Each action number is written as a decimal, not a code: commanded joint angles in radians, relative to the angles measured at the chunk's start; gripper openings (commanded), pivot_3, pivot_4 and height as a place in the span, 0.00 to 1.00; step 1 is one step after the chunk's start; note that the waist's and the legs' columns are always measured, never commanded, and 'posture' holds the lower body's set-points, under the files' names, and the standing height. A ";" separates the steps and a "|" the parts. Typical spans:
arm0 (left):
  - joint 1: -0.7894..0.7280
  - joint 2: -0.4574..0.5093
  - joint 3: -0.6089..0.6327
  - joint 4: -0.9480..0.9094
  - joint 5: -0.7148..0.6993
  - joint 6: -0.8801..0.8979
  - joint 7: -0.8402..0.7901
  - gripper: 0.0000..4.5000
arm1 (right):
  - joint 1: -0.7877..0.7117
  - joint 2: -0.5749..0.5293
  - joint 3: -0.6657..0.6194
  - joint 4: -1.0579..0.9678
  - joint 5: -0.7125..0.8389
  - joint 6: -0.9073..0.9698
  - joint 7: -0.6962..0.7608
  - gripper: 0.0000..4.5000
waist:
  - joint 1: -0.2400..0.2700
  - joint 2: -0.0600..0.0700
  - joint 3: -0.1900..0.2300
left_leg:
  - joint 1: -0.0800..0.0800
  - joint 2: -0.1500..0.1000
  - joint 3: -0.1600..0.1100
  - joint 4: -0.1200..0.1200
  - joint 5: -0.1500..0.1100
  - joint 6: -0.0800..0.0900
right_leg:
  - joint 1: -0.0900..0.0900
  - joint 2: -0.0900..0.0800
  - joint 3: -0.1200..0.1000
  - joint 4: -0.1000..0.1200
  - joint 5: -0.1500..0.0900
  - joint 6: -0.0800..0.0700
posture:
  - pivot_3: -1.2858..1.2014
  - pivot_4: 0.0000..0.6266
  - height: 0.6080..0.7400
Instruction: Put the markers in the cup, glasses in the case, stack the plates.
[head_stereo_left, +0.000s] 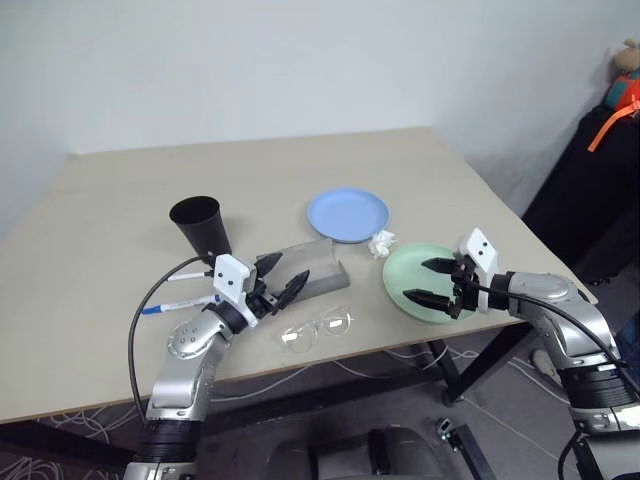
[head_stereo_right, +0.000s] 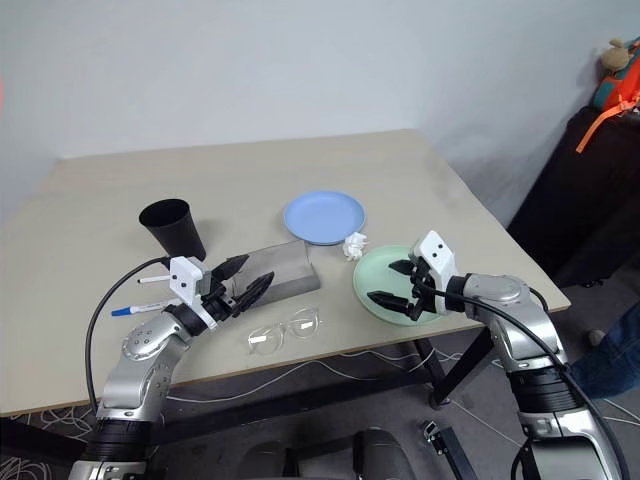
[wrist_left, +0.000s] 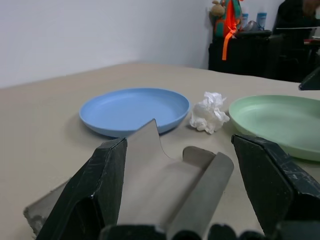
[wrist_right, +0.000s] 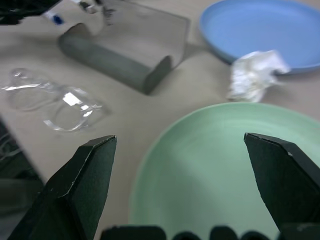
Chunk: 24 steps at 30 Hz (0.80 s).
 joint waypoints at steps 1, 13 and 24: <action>-0.031 -0.001 -0.007 -0.009 -0.001 -0.019 -0.012 0.79 | 0.017 -0.016 0.042 -0.070 -0.007 0.040 -0.018 1.00 | 0.000 0.000 0.000 | 0.000 0.000 0.000 0.000 0.000 0.000 | 0.000 0.000 0.000 0.000 0.000 0.000 | 0.52 0.00 1.00; -0.030 -0.004 -0.066 -0.076 -0.036 0.041 -0.085 0.79 | 0.029 0.073 0.159 -0.125 -0.108 0.141 -0.235 1.00 | 0.000 0.000 0.000 | 0.000 0.000 0.000 0.000 0.000 0.000 | 0.000 0.000 -0.001 -0.001 0.000 0.000 | 0.52 0.00 1.00; -0.035 -0.009 -0.086 -0.082 -0.034 0.058 -0.087 0.79 | 0.003 0.095 0.204 -0.082 -0.226 0.096 -0.347 1.00 | -0.001 0.000 0.000 | -0.001 0.000 0.000 0.000 0.000 0.000 | -0.001 0.000 -0.001 -0.002 0.000 0.000 | 0.52 0.00 1.00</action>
